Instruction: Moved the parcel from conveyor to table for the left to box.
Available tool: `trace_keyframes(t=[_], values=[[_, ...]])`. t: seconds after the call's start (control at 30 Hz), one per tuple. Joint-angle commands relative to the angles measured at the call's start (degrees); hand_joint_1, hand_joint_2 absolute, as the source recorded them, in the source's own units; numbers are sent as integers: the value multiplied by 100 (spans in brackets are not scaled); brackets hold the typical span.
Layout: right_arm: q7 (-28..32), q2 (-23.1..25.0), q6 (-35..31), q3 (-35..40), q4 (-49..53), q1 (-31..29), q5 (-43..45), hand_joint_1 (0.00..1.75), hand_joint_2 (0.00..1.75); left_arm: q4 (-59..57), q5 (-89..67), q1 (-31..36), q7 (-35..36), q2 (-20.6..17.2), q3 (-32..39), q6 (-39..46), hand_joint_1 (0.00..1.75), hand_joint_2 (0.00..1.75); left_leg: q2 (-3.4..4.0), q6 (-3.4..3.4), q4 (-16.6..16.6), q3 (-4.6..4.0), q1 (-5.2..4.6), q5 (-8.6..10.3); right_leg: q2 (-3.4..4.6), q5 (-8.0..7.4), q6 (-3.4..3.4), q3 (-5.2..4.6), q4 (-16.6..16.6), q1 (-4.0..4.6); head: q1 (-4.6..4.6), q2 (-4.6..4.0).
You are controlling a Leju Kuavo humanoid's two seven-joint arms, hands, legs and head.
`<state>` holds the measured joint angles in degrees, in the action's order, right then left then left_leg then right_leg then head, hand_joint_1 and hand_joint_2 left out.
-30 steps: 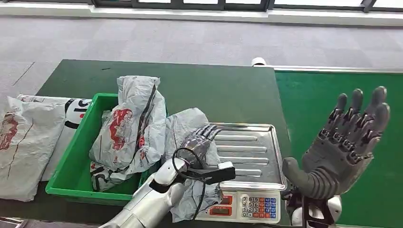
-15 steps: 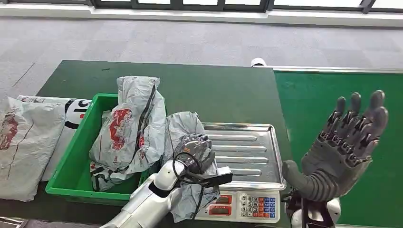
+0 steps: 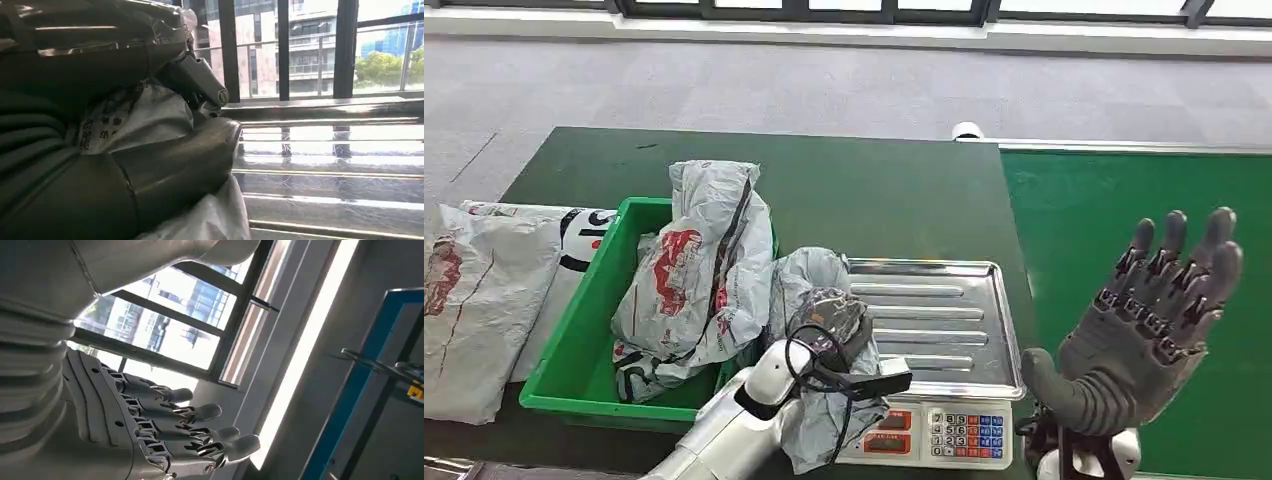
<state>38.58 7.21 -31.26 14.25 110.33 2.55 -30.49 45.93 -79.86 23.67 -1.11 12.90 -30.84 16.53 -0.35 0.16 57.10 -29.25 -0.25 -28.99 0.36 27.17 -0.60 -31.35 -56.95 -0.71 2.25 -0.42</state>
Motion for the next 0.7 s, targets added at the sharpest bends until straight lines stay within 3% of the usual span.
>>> trace_keyframes(t=[0.03, 0.1, 0.13, 0.7], values=[[-30, -109, -219, 23, 131, 275, -155, 0, 175, 2188, 350, -621, -102, -233, 610, 818, 175, 175, 9, -8, -9, -8, 7, 1, 2, -5, 4, -7, 12, 8, 0, 0], [-34, -124, -255, 53, 132, 292, -162, 0, 175, 2624, 518, -688, -180, -279, 663, 728, 175, 175, 9, -6, -2, -17, 5, -1, 2, -2, 4, -17, 5, 6, 0, 0], [-32, -113, -285, 53, 131, 299, -170, 0, 175, 2858, 650, -757, -260, -267, 743, 1082, 175, 175, 10, -6, 1, -20, 5, -1, 5, -1, 4, -20, 1, 5, 0, 0], [22, -185, -683, 211, 258, 618, -206, 0, 175, 3786, 1731, -646, -906, -249, 1101, 2305, 175, 175, -2, -5, -3, -15, 3, 1, -4, 1, 4, -11, 4, 3, 0, 0]])
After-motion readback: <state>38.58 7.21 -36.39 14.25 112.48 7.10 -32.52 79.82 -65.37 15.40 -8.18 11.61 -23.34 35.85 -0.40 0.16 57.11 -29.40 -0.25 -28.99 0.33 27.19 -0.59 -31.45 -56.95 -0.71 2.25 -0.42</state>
